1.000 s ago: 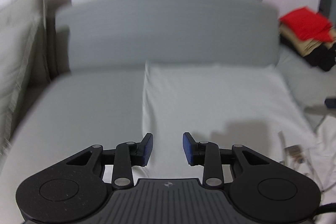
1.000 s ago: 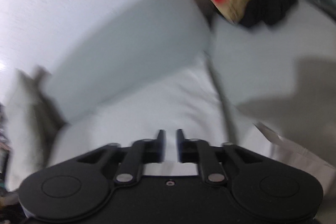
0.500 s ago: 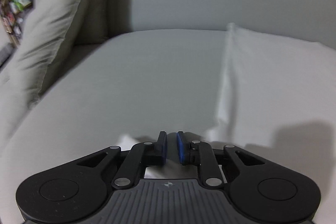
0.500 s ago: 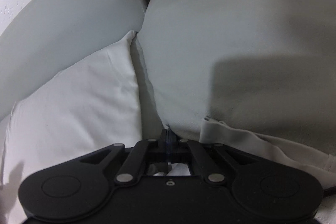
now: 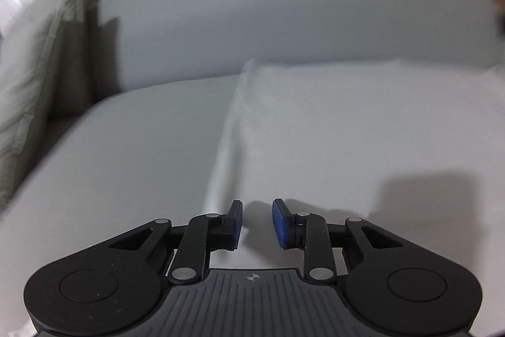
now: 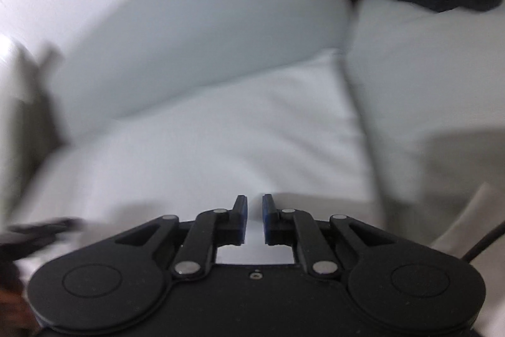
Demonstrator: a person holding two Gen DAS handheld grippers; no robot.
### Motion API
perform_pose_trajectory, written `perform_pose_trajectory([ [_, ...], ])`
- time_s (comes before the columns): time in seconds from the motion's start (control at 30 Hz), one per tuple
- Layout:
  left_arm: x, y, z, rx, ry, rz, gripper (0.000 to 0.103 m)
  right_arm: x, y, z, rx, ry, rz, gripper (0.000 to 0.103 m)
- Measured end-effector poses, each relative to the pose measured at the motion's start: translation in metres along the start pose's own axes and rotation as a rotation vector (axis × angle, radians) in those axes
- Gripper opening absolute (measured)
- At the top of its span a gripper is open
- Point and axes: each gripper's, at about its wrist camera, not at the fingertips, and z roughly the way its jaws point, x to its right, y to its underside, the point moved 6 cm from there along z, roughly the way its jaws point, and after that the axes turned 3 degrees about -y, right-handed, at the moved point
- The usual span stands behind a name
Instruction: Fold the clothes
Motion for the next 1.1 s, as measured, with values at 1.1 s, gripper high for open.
perform_pose_trajectory([
  [1.1, 0.086, -0.118, 0.126, 0.263, -0.051, 0.215, 0.030, 0.060, -0.089, 0.066, 0.230, 0.267, 0.023, 0.000],
])
